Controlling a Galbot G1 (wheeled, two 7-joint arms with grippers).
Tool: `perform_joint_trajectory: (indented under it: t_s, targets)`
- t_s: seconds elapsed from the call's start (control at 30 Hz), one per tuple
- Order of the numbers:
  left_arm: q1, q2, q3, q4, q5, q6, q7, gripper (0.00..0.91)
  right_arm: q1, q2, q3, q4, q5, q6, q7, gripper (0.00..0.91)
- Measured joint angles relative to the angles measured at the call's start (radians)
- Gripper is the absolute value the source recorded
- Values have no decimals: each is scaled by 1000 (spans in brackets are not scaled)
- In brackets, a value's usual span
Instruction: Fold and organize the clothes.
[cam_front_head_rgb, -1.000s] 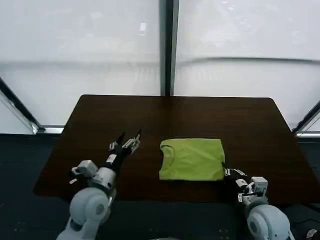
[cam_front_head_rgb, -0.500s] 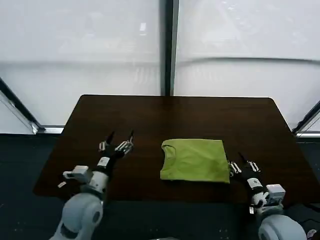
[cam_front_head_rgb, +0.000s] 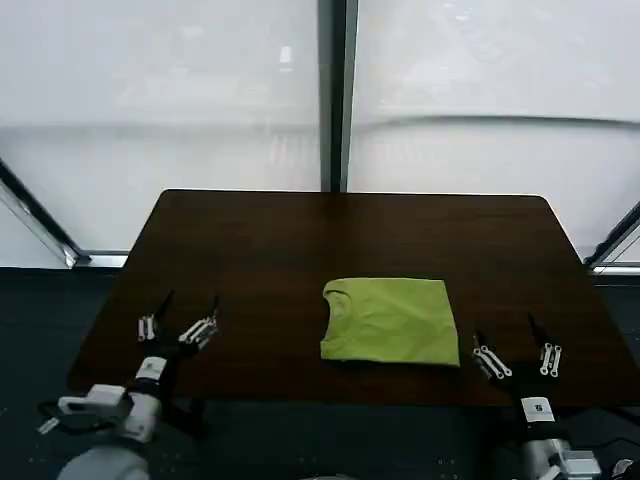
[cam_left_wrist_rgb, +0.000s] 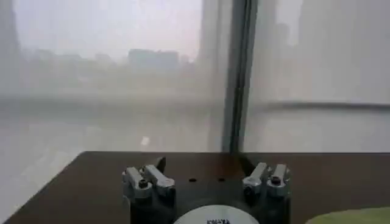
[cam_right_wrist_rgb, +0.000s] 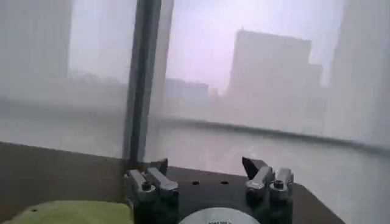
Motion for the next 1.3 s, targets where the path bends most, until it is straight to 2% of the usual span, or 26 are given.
perform_joint_trajectory:
  t_s: [0.2, 0.3, 0.4, 1.3]
  targets:
    - [127, 11, -33, -6, 8, -62, 4, 878, -69, 17, -12, 6, -1, 6, 28, 878]
    - [168, 20, -39, -9, 20, -61, 10, 878, -76, 17, -11, 3, 3, 3, 28, 878]
    - [181, 20, -45, -21, 32, -37, 2, 878, -76, 16, -11, 3, 7, -9, 27, 878]
    - [229, 35, -44, 12, 56, -60, 24, 878, -80, 25, -38, 9, -30, -43, 12, 878]
